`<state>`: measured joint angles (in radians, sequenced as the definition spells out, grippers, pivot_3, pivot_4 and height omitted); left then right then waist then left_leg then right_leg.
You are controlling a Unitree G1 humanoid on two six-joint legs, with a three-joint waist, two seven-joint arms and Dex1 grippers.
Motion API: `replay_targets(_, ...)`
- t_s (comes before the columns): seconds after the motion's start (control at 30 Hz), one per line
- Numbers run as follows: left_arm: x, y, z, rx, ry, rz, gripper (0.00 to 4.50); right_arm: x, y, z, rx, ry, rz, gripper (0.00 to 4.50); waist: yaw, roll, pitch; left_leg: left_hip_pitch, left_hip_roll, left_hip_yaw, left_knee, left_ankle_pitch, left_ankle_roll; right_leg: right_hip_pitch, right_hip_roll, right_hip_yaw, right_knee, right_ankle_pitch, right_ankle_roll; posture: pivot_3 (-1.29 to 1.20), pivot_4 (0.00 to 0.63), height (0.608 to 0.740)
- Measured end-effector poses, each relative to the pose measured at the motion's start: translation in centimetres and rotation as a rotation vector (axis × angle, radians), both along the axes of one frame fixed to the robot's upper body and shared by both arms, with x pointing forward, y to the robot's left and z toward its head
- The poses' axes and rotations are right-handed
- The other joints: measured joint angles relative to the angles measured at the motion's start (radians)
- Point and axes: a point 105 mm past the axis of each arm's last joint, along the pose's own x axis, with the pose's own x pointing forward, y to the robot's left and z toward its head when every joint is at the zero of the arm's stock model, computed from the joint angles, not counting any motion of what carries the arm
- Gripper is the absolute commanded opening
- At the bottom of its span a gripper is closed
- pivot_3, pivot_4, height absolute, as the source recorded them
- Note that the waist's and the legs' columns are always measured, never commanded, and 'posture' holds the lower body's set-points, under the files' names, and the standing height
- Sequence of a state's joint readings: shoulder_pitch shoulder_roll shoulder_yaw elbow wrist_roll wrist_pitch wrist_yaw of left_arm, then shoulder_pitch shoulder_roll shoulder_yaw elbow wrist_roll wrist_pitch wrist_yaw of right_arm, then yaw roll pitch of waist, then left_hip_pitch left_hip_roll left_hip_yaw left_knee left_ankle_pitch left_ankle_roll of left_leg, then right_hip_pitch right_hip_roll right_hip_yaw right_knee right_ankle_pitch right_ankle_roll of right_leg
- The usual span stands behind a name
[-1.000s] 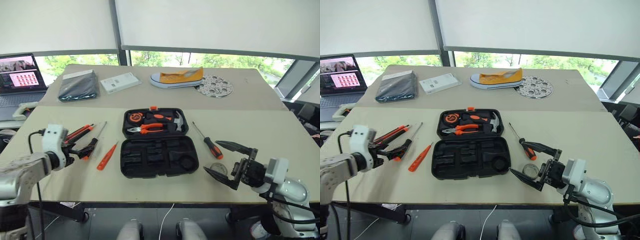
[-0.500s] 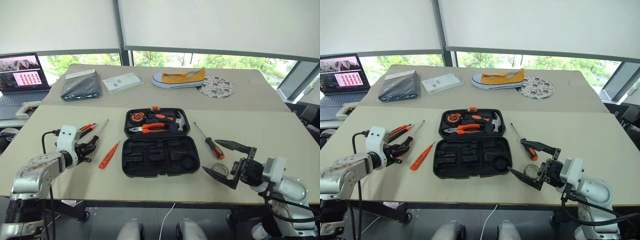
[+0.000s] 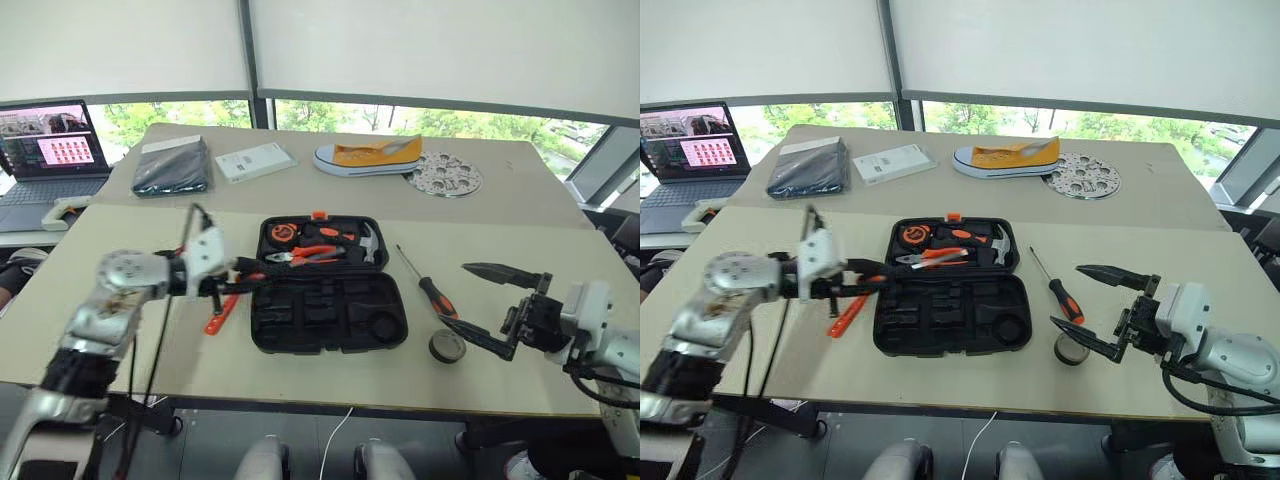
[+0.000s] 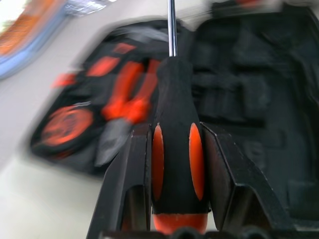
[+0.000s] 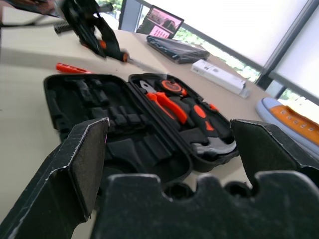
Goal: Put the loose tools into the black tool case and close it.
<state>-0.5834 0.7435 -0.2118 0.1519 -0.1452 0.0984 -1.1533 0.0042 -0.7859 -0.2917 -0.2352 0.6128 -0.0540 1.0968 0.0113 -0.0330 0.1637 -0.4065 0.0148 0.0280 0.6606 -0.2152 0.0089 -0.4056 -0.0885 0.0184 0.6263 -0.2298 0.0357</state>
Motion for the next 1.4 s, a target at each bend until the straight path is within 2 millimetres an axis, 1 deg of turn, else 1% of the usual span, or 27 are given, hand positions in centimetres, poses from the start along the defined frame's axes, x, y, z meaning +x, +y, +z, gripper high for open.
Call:
replay_targets(0.13, 1.3, -0.5, -1.7, 0.080, -0.007, -0.024, 0.96, 0.6, -0.2, 0.5, -0.020, 0.008, 0.015, 4.50, -0.011, -0.001, 0.001, 0.000, 0.001, -0.001, 0.000, 0.000, 0.000, -0.001, 0.002, 0.001, 0.000, 0.000, 0.000, 0.00, 0.150, 0.740)
replay_targets(0.2, 1.5, -0.6, -2.1, 0.126, -0.010, -0.046, 0.96, 0.8, 0.0, 0.8, -0.023, 0.002, 0.028, 4.50, -0.010, -0.001, 0.001, -0.001, 0.001, -0.001, 0.000, 0.000, 0.000, -0.001, 0.002, 0.000, 0.001, 0.000, 0.000, 0.00, 0.150, 0.740)
replay_targets(0.33, 2.1, -1.0, -1.7, 0.177, -0.036, -0.074, 0.96, 0.8, 0.0, 0.7, -0.022, 0.005, 0.037, 4.50, -0.006, -0.001, 0.001, -0.002, 0.000, -0.001, 0.000, 0.000, 0.001, -0.001, 0.001, 0.000, 0.000, -0.001, 0.001, 0.00, 0.150, 0.740)
replay_targets(0.57, 2.3, -1.1, -2.0, 0.199, -0.030, -0.083, 0.96, 0.6, 0.2, -0.1, 0.000, 0.025, 0.033, 4.50, -0.002, -0.001, 0.001, -0.001, 0.000, -0.001, 0.000, 0.000, 0.001, -0.001, 0.001, 0.000, 0.001, -0.001, 0.001, 0.00, 0.150, 0.740)
replay_targets(0.63, 2.3, -1.1, -2.1, 0.201, -0.027, -0.079, 1.98, 0.5, 0.2, -0.2, -0.002, 0.029, 0.033, 4.50, -0.002, -0.001, 0.001, 0.000, 0.000, -0.001, 0.000, 0.000, 0.001, 0.000, 0.001, 0.000, 0.001, -0.001, 0.001, 0.00, 0.150, 0.740)
replay_targets(0.7, 2.2, -1.4, -2.1, 0.194, -0.024, -0.088, 2.48, 0.4, 0.2, -0.4, -0.003, 0.038, 0.030, 4.50, -0.002, -0.001, 0.001, 0.000, 0.000, -0.001, 0.001, 0.000, 0.001, 0.000, 0.001, 0.000, 0.002, -0.001, 0.001, 0.00, 0.150, 0.740)
replay_targets(0.73, 2.2, -1.8, -1.8, 0.164, -0.027, -0.090, 2.92, 0.4, 0.1, -0.5, -0.003, 0.042, 0.029, 4.50, 0.000, -0.001, 0.001, 0.000, 0.000, -0.001, 0.001, 0.000, 0.001, 0.000, 0.000, 0.000, 0.002, -0.001, 0.001, 0.00, 0.150, 0.740)
replay_targets(0.8, 2.3, -2.2, -1.6, 0.094, -0.022, -0.076, 3.57, 0.3, 0.2, -0.6, -0.003, 0.045, 0.029, 4.50, 0.000, -0.001, 0.001, 0.000, 0.000, -0.001, 0.001, 0.000, 0.001, 0.000, 0.000, 0.000, 0.002, -0.001, 0.001, 0.00, 0.150, 0.740)
replay_targets(0.87, 2.4, -2.8, -0.9, -0.023, -0.025, -0.060, 3.57, 0.2, 0.1, -0.8, 0.003, 0.055, 0.026, 4.50, 0.000, -0.001, 0.001, 0.000, 0.000, -0.001, 0.001, 0.000, 0.001, 0.000, 0.000, 0.000, 0.002, -0.001, 0.001, 0.00, 0.150, 0.740)
replay_targets(0.93, 2.5, -2.4, -0.2, -0.089, -0.014, -0.032, 3.57, 0.2, 0.1, -0.8, 0.018, 0.061, 0.019, 4.50, -0.003, -0.001, 0.001, 0.000, 0.000, -0.001, 0.001, 0.000, 0.001, 0.000, 0.001, 0.000, 0.002, -0.001, 0.001, 0.00, 0.150, 0.740)
replay_targets(1.03, 2.8, -1.7, 0.5, -0.156, 0.001, 0.006, 2.78, 0.2, -0.2, -1.0, 0.026, 0.084, -0.001, 4.50, -0.006, -0.001, 0.001, 0.000, 0.001, -0.001, 0.001, 0.000, 0.001, 0.000, 0.001, 0.000, 0.003, -0.001, 0.001, 0.00, 0.150, 0.740)
replay_targets(1.1, 2.8, -1.5, 0.4, -0.180, 0.025, 0.025, 2.06, 0.2, -0.3, -1.2, 0.031, 0.097, -0.012, 4.50, -0.006, -0.001, 0.001, 0.000, 0.000, -0.001, 0.001, 0.000, 0.001, 0.000, 0.001, 0.000, 0.003, -0.001, 0.001, 0.00, 0.150, 0.740)
replay_targets(1.2, 2.9, -2.3, -0.1, -0.215, 0.048, 0.036, 1.02, 0.3, -0.3, -1.2, 0.036, 0.098, -0.017, 4.50, -0.004, -0.001, 0.001, 0.000, 0.000, -0.001, 0.002, 0.000, 0.001, 0.000, 0.000, 0.000, 0.003, 0.000, 0.001, 0.00, 0.150, 0.740)
replay_targets(1.23, 2.8, -2.7, -0.5, -0.213, 0.055, 0.032, 0.62, 0.2, -0.2, -1.1, 0.037, 0.097, -0.015, 4.50, -0.001, -0.001, 0.001, 0.000, 0.000, -0.001, 0.002, 0.000, 0.001, 0.000, 0.000, 0.000, 0.002, 0.000, 0.001, 0.00, 0.150, 0.740)
replay_targets(1.3, 2.8, -3.0, -1.2, -0.200, 0.063, 0.035, 0.05, 0.3, -0.2, -1.2, 0.039, 0.108, -0.017, 4.50, -0.001, -0.001, 0.001, 0.000, 0.000, -0.001, 0.002, 0.000, 0.001, 0.000, 0.001, 0.000, 0.002, 0.000, 0.001, 0.00, 0.150, 0.740)
replay_targets(1.4, 2.6, -2.9, -2.8, -0.173, 0.081, 0.050, 0.05, 0.3, -0.2, -1.3, 0.042, 0.122, -0.023, 4.50, -0.003, -0.001, 0.001, 0.000, 0.000, -0.001, 0.002, 0.000, 0.001, 0.000, 0.001, 0.000, 0.002, 0.000, 0.001, 0.00, 0.150, 0.740)
